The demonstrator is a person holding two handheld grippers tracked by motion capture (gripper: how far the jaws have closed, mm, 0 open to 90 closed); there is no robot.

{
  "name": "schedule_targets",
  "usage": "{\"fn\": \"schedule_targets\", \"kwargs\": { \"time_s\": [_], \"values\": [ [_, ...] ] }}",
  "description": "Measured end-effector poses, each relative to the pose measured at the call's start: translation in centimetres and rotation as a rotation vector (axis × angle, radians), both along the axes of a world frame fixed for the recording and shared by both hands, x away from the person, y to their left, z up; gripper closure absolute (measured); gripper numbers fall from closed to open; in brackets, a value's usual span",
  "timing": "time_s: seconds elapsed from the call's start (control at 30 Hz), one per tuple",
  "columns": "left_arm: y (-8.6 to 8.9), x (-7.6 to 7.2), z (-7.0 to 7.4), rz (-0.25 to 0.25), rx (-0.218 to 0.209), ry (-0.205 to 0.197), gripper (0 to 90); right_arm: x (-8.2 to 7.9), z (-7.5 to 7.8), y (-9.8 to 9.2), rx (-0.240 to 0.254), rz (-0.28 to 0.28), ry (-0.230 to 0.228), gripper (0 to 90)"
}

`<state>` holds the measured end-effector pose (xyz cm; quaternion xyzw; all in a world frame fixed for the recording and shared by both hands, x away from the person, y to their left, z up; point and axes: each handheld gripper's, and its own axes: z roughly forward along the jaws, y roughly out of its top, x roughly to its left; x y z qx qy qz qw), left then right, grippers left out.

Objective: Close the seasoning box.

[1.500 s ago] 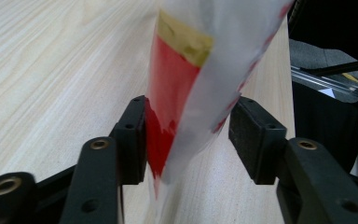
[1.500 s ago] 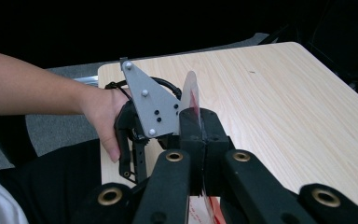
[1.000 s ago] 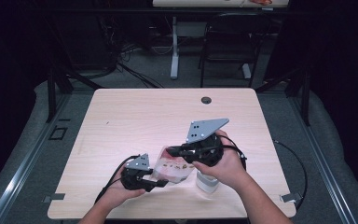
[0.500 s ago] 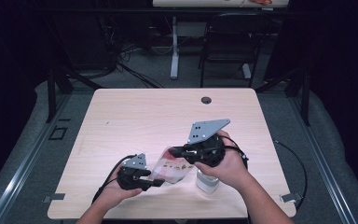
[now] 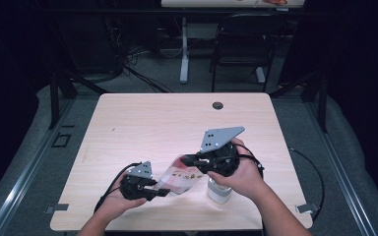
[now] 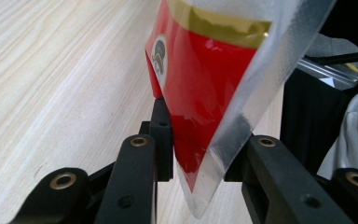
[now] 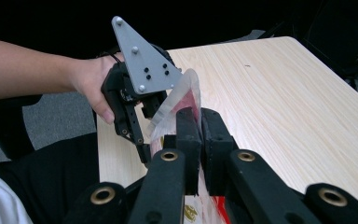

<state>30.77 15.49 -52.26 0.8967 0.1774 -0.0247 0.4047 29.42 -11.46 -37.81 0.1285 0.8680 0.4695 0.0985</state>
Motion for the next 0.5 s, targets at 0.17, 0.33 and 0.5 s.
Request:
{"fn": "schedule_targets", "kwargs": {
  "time_s": [0.17, 0.33, 0.5],
  "values": [
    [0.2, -0.1, 0.5, -0.004, 0.018, 0.005, 73.3, 0.0, -0.2, -0.4, 0.025, 0.003, 0.005, 88.1],
    [0.2, -0.3, 0.8, -0.011, 0.026, 0.021, 73.5, -0.1, -0.4, -0.7, 0.043, 0.001, 0.003, 88.3],
    [0.2, -0.2, 1.2, -0.007, 0.06, 0.018, 73.7, -0.2, -0.7, -1.0, 0.044, 0.001, -0.006, 88.3]
  ]
}}
